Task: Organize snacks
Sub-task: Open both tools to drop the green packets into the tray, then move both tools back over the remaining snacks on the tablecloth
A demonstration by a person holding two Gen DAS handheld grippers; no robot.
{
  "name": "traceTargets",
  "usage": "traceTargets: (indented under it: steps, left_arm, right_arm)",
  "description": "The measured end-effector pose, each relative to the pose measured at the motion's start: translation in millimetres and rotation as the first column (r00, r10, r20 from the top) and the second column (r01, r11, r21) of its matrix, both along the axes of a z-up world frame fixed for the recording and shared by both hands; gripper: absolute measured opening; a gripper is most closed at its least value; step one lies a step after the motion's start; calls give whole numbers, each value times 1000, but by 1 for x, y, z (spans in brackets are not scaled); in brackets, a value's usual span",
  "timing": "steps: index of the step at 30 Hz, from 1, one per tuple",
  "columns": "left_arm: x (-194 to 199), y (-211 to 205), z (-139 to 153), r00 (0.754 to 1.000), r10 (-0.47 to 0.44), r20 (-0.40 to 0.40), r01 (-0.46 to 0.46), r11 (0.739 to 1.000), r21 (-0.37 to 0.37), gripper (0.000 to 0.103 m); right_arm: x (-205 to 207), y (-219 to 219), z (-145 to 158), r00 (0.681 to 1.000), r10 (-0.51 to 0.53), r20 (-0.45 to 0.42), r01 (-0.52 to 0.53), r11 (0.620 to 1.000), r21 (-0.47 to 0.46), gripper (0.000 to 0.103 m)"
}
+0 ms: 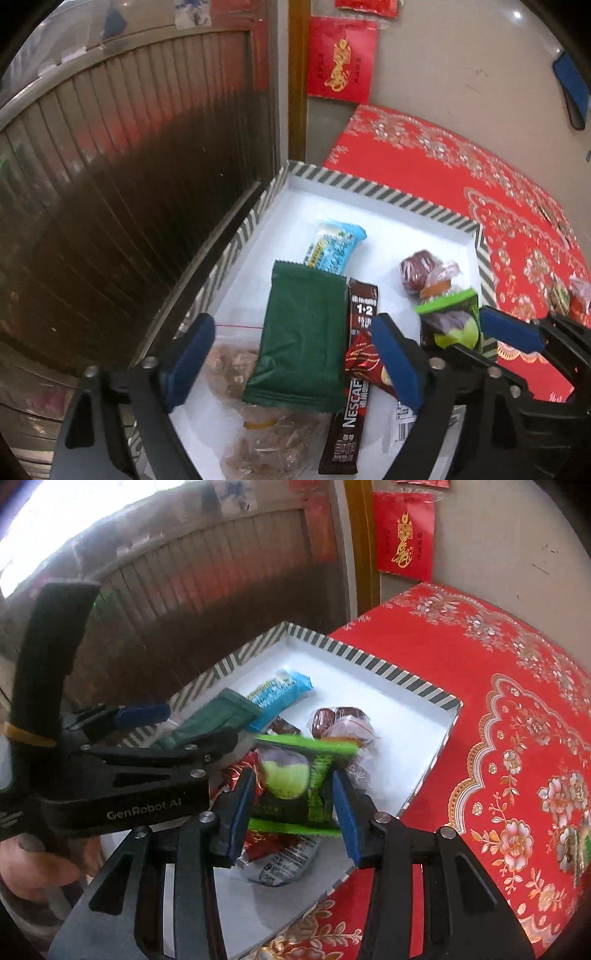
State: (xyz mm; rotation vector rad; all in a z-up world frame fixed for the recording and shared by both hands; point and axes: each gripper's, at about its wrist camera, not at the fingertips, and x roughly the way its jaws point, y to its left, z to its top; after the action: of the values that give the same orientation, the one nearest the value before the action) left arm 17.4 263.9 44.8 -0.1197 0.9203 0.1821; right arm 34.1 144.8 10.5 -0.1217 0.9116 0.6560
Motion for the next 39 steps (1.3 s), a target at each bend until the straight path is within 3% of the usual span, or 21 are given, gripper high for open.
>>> traceTargets:
  steps: [12, 25, 32, 39]
  left_arm:
    - [-10, -41, 33, 995, -55, 87, 52, 998, 43, 96]
    - [-9, -128, 43, 975, -206, 87, 203, 978, 42, 97]
    - [-8, -178, 38, 954, -293, 61, 291, 956, 31, 97]
    - [0, -228, 27, 926, -377, 16, 377, 926, 13, 97]
  right_arm:
    - [-19, -49, 31, 996, -67, 50, 63, 994, 93, 42]
    - [-37, -132, 30, 973, -222, 55, 217, 973, 81, 42]
    - [-47, -197, 17, 941, -336, 32, 333, 940, 67, 42]
    - [-60, -276, 6, 875, -483, 4, 482, 874, 63, 42]
